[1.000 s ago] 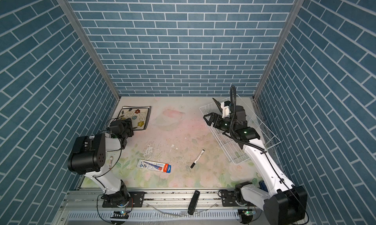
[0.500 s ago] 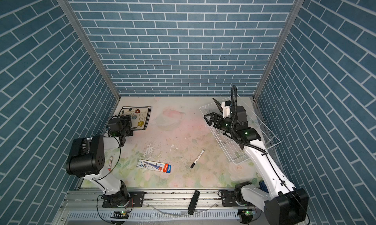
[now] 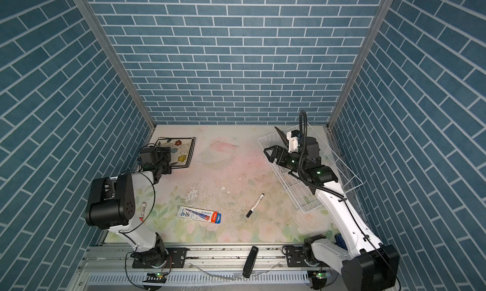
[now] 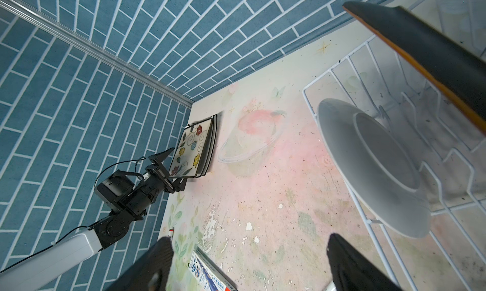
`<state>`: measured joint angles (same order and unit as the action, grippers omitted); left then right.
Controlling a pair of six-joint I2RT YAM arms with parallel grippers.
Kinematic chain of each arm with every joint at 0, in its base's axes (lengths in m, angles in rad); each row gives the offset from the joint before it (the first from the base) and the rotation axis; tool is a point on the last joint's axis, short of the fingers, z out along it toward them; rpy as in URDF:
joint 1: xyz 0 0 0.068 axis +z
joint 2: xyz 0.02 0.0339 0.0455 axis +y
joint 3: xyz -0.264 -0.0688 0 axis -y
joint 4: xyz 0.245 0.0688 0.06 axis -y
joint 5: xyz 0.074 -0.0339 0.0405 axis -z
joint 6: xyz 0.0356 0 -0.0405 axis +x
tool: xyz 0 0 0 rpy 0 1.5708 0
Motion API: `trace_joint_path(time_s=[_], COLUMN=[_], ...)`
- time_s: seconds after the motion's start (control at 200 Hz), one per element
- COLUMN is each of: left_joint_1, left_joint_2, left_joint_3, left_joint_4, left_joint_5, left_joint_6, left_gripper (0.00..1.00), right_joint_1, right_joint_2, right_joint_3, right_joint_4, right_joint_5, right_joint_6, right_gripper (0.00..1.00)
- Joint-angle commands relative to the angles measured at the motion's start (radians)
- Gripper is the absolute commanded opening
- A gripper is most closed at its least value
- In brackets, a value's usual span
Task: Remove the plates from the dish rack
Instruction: 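Open the left gripper to release the floral plate on the stack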
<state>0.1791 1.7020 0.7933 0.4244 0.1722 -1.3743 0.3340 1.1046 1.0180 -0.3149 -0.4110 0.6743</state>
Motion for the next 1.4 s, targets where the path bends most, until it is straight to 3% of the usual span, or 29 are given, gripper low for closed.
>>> trace_joint_path(time_s=[0.0,0.73,1.396], left_joint_1=[0.005,0.006,0.014], left_joint_2=[-0.021,-0.043,-0.07], left_joint_3=[0.042,0.098,0.074], left_joint_4=[-0.056,-0.23,-0.273], left_joint_5=[0.011,-0.001,-0.002], left_joint_6=[0.04,0.054,0.067], left_gripper=[1.0,1.0,1.0], right_joint_1=[0.004,0.005,0.005], right_joint_2=[-0.019,-0.023,-0.064], right_joint_3=[-0.015,-0.01,-0.036], right_joint_4=[0.003,0.002,-0.005], right_joint_5=[0.009,0.006,0.017], right_joint_6=[-0.012,-0.011,-0.009], right_gripper=[0.93,0.93,0.93])
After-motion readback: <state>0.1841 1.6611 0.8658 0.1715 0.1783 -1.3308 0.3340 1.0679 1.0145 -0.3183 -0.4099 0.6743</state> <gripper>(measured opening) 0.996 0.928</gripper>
